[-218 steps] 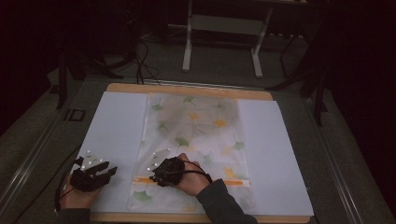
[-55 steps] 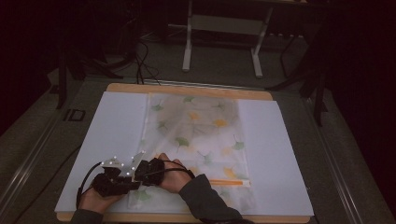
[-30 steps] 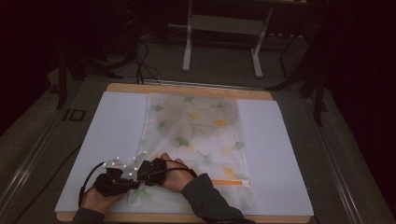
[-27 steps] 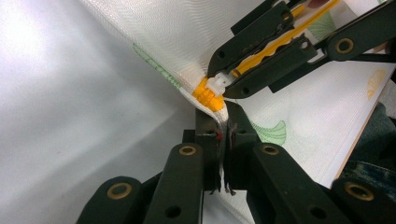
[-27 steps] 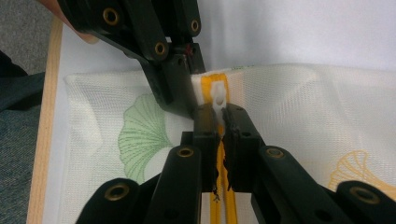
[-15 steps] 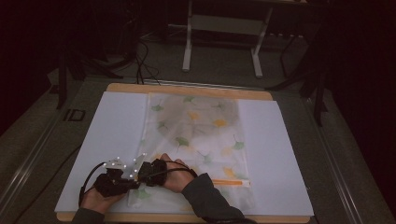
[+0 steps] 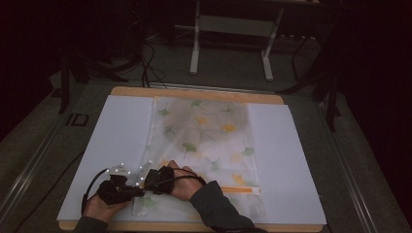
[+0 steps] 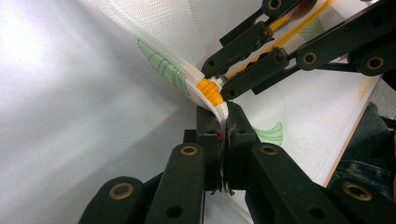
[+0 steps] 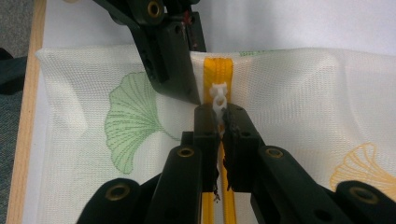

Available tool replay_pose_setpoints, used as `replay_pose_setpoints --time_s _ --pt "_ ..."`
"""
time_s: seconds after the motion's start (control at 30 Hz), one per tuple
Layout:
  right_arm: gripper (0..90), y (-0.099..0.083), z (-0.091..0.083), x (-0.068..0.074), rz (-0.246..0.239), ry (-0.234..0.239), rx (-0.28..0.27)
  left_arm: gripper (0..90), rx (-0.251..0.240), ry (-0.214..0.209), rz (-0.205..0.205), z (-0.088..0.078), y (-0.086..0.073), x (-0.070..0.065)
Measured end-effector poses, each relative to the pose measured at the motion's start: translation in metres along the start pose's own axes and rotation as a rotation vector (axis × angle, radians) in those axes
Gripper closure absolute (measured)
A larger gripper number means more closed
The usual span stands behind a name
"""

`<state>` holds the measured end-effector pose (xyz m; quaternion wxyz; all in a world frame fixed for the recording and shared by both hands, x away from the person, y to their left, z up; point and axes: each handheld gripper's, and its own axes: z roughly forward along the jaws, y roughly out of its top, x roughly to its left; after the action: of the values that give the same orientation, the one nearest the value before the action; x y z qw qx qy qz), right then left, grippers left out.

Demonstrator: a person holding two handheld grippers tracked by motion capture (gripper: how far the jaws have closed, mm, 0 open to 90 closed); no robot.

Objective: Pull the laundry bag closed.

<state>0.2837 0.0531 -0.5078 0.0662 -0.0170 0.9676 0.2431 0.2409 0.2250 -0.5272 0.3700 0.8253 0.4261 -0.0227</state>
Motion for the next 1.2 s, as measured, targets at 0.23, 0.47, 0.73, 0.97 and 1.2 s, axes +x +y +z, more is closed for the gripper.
replay_pose_setpoints --time_s 0.23,0.47,0.73,0.97,1.2 --pt "84.7 0.0 0.0 0.001 -0.009 -0.008 0.004 87.5 -0.014 -0.009 -0.008 -0.002 -0.001 0.001" --pt "84.7 -0.002 0.001 0.001 -0.008 -0.015 0.007 87.6 -0.026 -0.013 -0.013 -0.003 -0.001 0.002" --pt "84.7 -0.008 0.0 0.003 -0.009 -0.024 0.016 87.7 -0.026 -0.02 -0.011 -0.004 -0.001 0.002" --pt "84.7 -0.01 -0.003 0.003 -0.018 -0.039 0.027 87.6 -0.035 -0.023 -0.017 -0.006 -0.001 0.003" --pt "84.8 -0.017 -0.006 0.004 -0.006 -0.039 0.031 87.7 -0.034 -0.023 -0.016 -0.005 -0.002 0.003"
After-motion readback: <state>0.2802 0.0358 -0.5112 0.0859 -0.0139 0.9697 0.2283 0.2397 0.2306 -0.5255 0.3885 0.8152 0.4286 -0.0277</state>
